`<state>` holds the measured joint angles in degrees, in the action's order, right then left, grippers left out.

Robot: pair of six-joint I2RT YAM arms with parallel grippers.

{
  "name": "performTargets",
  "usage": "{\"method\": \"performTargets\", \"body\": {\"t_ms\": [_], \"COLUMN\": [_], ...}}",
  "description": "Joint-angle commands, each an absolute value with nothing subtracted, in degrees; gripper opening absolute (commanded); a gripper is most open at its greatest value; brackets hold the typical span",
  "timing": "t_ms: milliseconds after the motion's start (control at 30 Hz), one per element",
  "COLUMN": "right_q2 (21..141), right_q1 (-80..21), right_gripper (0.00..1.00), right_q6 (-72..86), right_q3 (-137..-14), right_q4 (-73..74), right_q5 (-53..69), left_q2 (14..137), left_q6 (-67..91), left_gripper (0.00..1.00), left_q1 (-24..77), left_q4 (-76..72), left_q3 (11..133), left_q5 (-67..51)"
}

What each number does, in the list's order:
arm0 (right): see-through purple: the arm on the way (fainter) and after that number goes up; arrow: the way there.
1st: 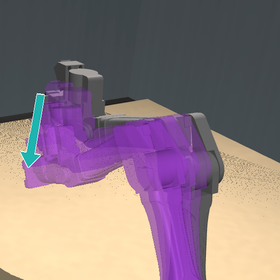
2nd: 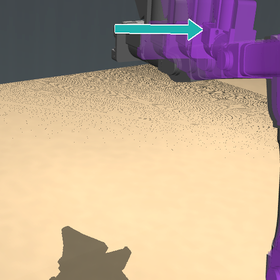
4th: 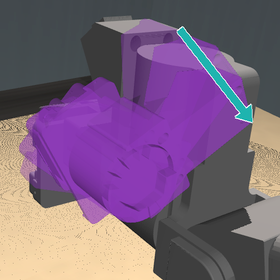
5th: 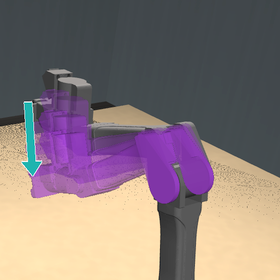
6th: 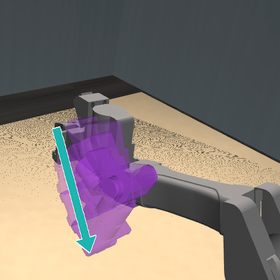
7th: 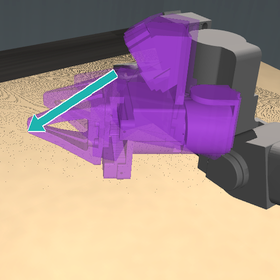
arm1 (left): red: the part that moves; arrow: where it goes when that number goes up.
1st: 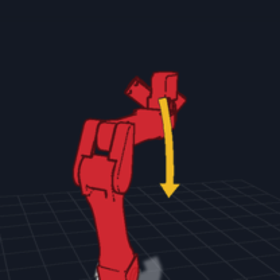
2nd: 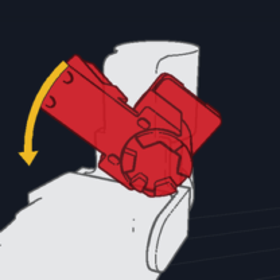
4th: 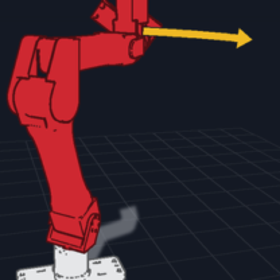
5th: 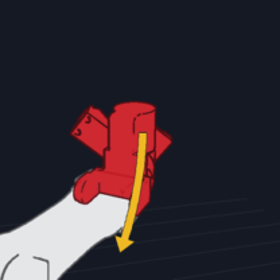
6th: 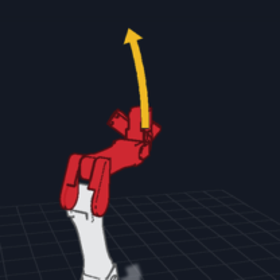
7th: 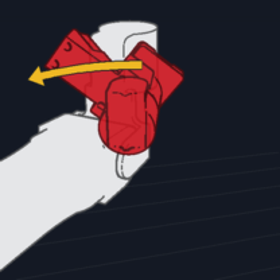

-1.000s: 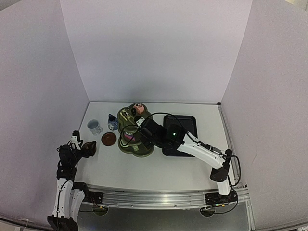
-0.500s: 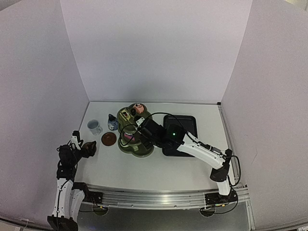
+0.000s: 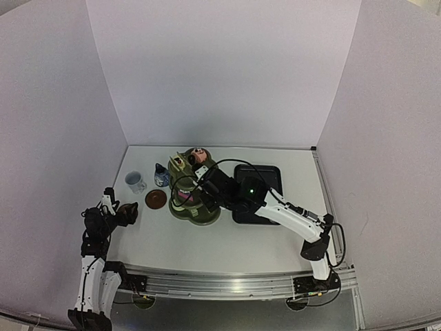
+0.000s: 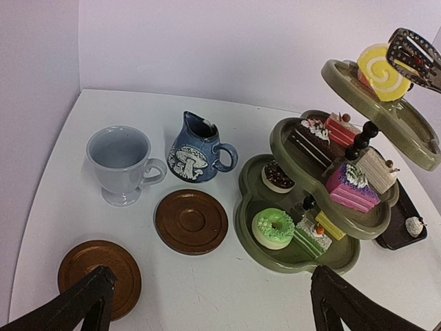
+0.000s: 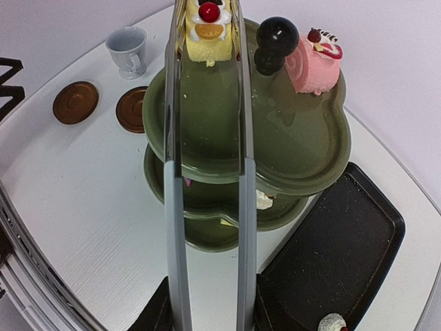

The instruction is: Serve the afternoon tea

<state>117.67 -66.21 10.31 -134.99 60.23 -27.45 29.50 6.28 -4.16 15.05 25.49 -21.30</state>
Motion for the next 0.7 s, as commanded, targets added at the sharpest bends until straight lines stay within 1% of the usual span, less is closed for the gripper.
{"method": "performTargets", "body": {"t_ms": [0,300,500,667], "right_q2": [114.76,113.34,114.2,115.26], "right_q1": [-66.53,-66.45,-66.23,-66.01], "right_gripper": [0.3,0.31,0.32,0.33], "right_q6": [10.13,12.29,12.6,11.79], "right_q3": [-135.71,-131.42,-131.96,-134.97], "right_q4": [58.36,58.49,58.54,58.46], "right_q5": [-30.29,-27.29,-27.94,-29.28], "left_q2": [28.83,28.85,28.9,28.79], "left_q6": [6.59,6.42,6.27,6.26], "left_gripper": [1.0,1.0,1.0,0.99], "left_q1": [-4.28,-4.28,-4.29,-4.28], "left_q4": [14.99,15.27,15.65,15.67], "left_q3": [26.63,26.73,27.06,26.99], "left_q5": [-22.06,-22.09,-22.15,-22.31]}}
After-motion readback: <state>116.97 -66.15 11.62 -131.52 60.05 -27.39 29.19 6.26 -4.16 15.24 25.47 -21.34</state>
